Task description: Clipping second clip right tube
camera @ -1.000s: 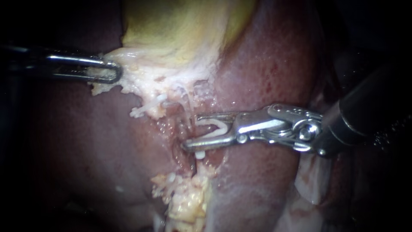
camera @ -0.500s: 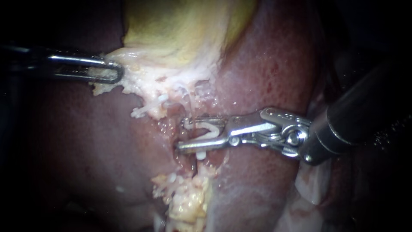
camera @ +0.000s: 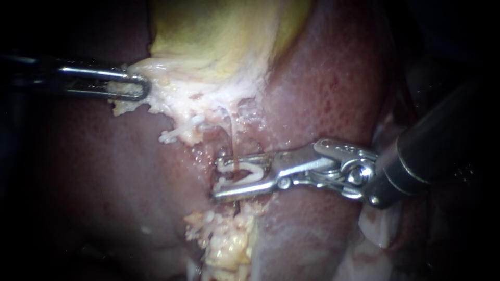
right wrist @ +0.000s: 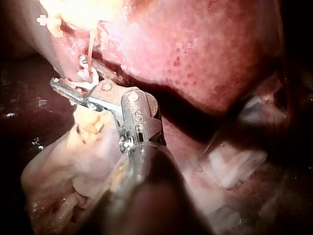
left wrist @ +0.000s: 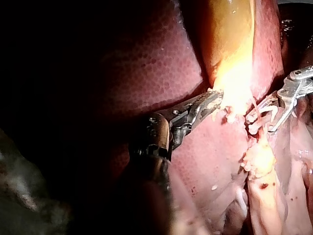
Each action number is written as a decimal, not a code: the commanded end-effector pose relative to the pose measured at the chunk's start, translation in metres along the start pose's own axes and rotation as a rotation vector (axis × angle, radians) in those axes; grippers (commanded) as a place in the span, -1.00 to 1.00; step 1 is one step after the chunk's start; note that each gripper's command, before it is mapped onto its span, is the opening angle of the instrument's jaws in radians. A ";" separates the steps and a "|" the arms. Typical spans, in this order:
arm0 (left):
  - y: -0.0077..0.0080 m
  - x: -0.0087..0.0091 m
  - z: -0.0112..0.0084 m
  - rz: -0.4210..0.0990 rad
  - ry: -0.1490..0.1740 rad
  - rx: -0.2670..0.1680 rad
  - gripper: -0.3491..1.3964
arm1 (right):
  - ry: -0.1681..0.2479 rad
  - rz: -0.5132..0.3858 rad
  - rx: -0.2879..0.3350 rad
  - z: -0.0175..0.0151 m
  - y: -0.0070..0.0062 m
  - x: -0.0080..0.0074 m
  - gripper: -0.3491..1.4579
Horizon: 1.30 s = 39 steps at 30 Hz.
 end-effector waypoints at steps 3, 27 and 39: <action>0.0000 0.0000 0.0000 0.000 0.000 0.000 -1.00 | 0.000 -0.001 -0.001 0.0000 -0.0002 0.0001 -0.16; 0.0001 0.0001 0.0002 -0.001 0.001 0.001 -1.00 | 0.011 0.133 -0.015 -0.0016 -0.0007 -0.0005 -1.00; 0.0000 0.0001 0.0004 -0.001 0.001 0.001 -1.00 | 0.011 0.132 -0.016 -0.0016 -0.0006 -0.0007 -1.00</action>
